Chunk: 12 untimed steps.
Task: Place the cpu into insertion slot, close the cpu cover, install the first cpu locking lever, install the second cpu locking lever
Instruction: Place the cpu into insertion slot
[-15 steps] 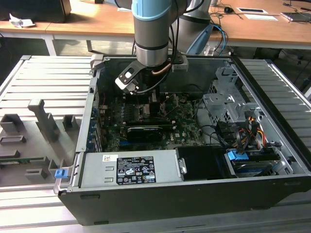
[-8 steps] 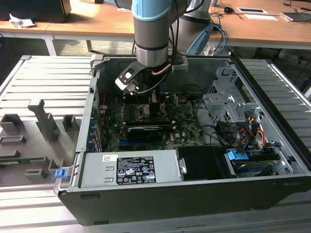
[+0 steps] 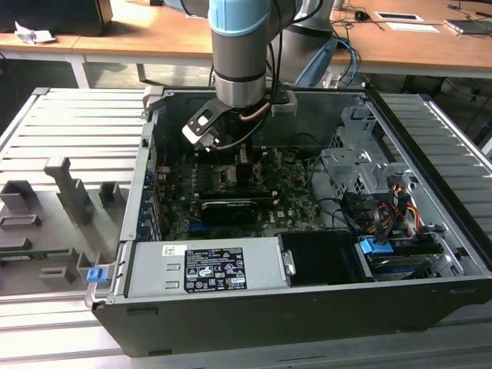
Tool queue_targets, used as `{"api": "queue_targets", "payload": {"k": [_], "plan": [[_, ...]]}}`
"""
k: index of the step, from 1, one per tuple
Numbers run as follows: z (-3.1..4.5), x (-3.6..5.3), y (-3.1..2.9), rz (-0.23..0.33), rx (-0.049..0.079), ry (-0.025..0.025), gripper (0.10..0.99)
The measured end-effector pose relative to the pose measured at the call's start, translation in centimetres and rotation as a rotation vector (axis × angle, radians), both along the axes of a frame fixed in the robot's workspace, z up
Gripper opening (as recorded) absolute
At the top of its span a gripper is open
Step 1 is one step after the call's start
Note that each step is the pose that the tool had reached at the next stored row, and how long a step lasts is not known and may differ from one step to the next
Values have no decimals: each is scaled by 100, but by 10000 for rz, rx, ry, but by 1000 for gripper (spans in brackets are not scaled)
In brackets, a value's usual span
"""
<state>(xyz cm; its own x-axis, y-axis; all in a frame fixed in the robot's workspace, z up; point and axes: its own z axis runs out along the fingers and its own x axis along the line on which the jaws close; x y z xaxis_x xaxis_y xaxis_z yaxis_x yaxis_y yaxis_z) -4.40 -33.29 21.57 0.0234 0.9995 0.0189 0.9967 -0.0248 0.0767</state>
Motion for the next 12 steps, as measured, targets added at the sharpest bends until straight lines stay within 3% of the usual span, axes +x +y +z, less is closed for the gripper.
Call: {"api": "queue_targets", "payload": {"k": [12], "plan": [[-109,12,132,-32,2,1,541]]}}
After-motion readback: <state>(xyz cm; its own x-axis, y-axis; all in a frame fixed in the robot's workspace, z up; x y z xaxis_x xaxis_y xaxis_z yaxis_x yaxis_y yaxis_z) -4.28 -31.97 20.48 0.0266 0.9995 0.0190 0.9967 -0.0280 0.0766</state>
